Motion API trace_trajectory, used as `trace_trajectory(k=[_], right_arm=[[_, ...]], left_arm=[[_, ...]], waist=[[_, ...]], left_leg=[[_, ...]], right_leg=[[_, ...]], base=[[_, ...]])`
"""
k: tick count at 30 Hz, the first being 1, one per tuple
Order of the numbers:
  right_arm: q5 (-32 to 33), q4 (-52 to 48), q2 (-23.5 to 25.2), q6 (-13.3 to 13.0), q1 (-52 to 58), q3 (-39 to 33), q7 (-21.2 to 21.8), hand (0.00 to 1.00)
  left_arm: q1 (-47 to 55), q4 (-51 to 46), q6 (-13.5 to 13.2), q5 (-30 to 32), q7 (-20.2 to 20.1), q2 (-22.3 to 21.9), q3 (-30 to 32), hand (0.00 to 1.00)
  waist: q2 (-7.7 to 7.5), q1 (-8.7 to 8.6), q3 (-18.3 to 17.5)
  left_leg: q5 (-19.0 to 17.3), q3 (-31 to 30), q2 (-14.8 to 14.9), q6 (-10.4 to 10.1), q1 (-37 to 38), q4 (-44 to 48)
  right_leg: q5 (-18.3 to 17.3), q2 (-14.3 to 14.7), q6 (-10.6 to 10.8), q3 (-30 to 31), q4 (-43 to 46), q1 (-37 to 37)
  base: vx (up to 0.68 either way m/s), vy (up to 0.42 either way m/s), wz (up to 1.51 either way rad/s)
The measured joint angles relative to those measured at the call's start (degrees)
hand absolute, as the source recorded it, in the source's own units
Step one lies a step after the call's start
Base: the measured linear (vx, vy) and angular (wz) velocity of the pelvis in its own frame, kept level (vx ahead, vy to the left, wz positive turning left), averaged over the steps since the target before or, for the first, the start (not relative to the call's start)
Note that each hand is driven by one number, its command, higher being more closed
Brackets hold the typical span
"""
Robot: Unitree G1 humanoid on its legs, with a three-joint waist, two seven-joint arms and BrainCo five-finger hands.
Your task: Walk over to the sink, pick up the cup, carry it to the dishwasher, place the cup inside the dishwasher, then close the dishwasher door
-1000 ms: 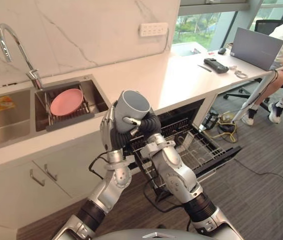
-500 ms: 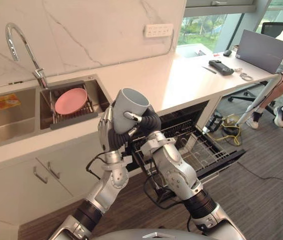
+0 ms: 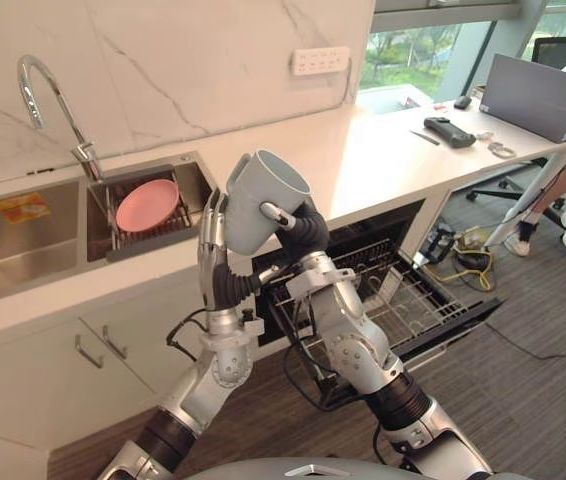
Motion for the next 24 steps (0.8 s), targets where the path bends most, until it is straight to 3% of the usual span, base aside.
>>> trace_trajectory(k=[3,5,7,9,11,13,16,19,24], right_arm=[[0.3,0.0,1.1,-0.7,0.0,-0.6,0.5,1.00],[0.3,-0.8,3.5,-1.6,0.0,-1.5,1.5,1.00],[0.2,-0.9,4.8,-2.6,0.0,-1.7,1.5,1.00],[0.0,-0.6,4.9,-4.0,0.5,-2.0,1.4,1.00],[-0.2,-0.6,4.9,-6.2,3.0,-4.4,1.6,1.00],[0.0,-0.8,4.9,-7.6,5.1,-7.9,2.3,1.00],[0.2,-1.0,4.6,-9.2,7.7,-15.6,2.5,1.00],[-0.7,-3.5,4.3,-10.2,11.0,-22.4,2.2,1.00],[-0.8,-5.8,4.2,-11.0,14.7,-31.4,2.6,1.00]], left_arm=[[0.6,-2.7,-0.3,0.1,-3.0,0.7,2.3,0.00],[0.9,-9.0,1.1,0.0,-8.2,1.7,4.4,0.00],[0.6,-11.4,3.2,-0.1,-10.0,1.6,4.8,0.00],[0.5,-10.3,7.2,0.0,-8.5,0.9,3.4,0.00],[0.4,-4.5,12.5,0.1,-3.3,-1.2,2.5,0.00],[0.4,-1.3,14.5,0.7,0.5,-2.3,3.1,0.00],[0.4,-1.3,14.3,2.3,4.6,-2.9,6.5,0.00],[0.4,-3.4,12.0,1.6,4.8,-3.0,10.1,0.00],[0.5,-7.4,8.1,-3.5,-1.6,-3.3,12.2,0.00]], waist=[[0.52,-0.27,0.1],[0.97,-0.60,0.3],[1.39,-0.73,0.1],[1.45,-0.68,0.0],[1.33,-0.98,0.1],[1.23,-1.55,0.2],[1.04,-2.18,0.5],[0.96,-2.23,0.7],[0.42,-3.08,2.1]], left_leg=[[0.0,0.0,0.1,-0.1,0.0,-0.1],[0.0,0.0,0.1,-0.1,0.0,-0.2],[0.0,0.0,0.1,0.0,0.0,-0.2],[-0.3,0.1,0.1,-0.1,0.0,-0.2],[-0.4,0.3,0.1,-0.2,0.0,-0.2],[-0.5,0.4,0.1,-0.2,0.0,-0.1],[-0.7,0.8,0.2,0.1,0.1,0.3],[-1.1,1.5,0.2,0.1,0.0,0.5],[-1.9,1.8,0.2,0.3,0.1,1.4]], right_leg=[[0.0,0.1,0.0,0.0,0.0,0.0],[-0.1,0.2,-0.1,0.0,0.0,-0.1],[-0.1,0.1,-0.1,0.0,0.0,-0.1],[-0.3,0.1,0.1,0.1,0.0,-0.2],[-0.4,0.2,0.1,0.2,0.0,-0.3],[-0.4,0.2,0.1,0.3,0.0,-0.4],[-0.1,0.3,0.2,0.7,0.0,-0.3],[0.0,0.4,0.4,1.4,0.0,-0.7],[0.1,0.3,0.6,1.7,0.0,-0.2]], base=[[0.00,0.000,0.00],[0.00,0.000,0.00],[0.00,0.000,0.00],[0.00,0.000,0.00],[0.00,0.000,-0.02],[0.00,0.000,-0.02],[0.00,0.000,-0.07],[0.01,0.000,-0.11],[0.01,0.001,-0.04]])
